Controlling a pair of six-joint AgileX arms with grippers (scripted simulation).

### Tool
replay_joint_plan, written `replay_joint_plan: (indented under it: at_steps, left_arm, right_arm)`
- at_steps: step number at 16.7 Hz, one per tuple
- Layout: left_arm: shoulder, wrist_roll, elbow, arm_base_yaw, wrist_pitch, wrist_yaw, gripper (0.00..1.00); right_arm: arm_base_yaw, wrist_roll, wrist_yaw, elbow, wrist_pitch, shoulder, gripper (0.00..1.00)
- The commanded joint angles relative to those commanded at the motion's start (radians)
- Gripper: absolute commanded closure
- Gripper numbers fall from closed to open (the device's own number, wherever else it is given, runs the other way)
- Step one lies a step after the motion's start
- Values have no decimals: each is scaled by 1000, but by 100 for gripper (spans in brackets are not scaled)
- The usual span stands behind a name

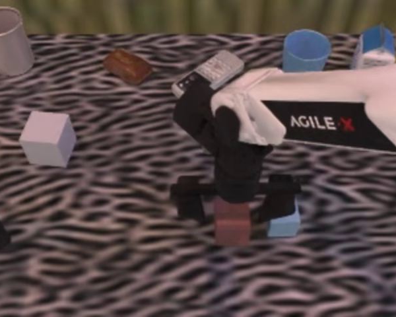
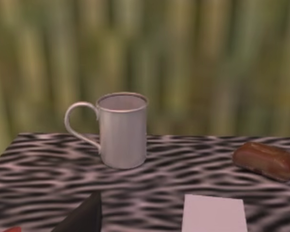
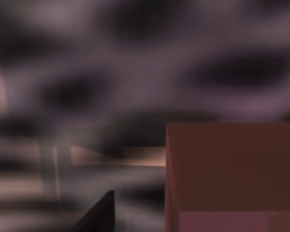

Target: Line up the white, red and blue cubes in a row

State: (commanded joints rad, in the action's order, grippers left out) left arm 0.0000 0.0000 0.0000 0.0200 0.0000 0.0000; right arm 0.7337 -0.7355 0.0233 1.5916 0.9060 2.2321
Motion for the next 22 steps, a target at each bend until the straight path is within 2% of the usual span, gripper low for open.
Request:
replay_joint_plan:
  at_steps: [7,14,19,22]
  left_arm:
    - [0,0,0,0,0,0,0]
    - [0,0,0,0,0,0,0]
    - [0,0,0,0,0,0,0]
    - [58,2,57,-4,-40,2,0]
  right_arm:
    - [-1,-1,-1,14,18,-5,0]
    - [10,-1,-1,148,232,-83,0]
    - [4,-1,-1,148,232,-82,0]
    - [-16,27,13,104,196,-141,0]
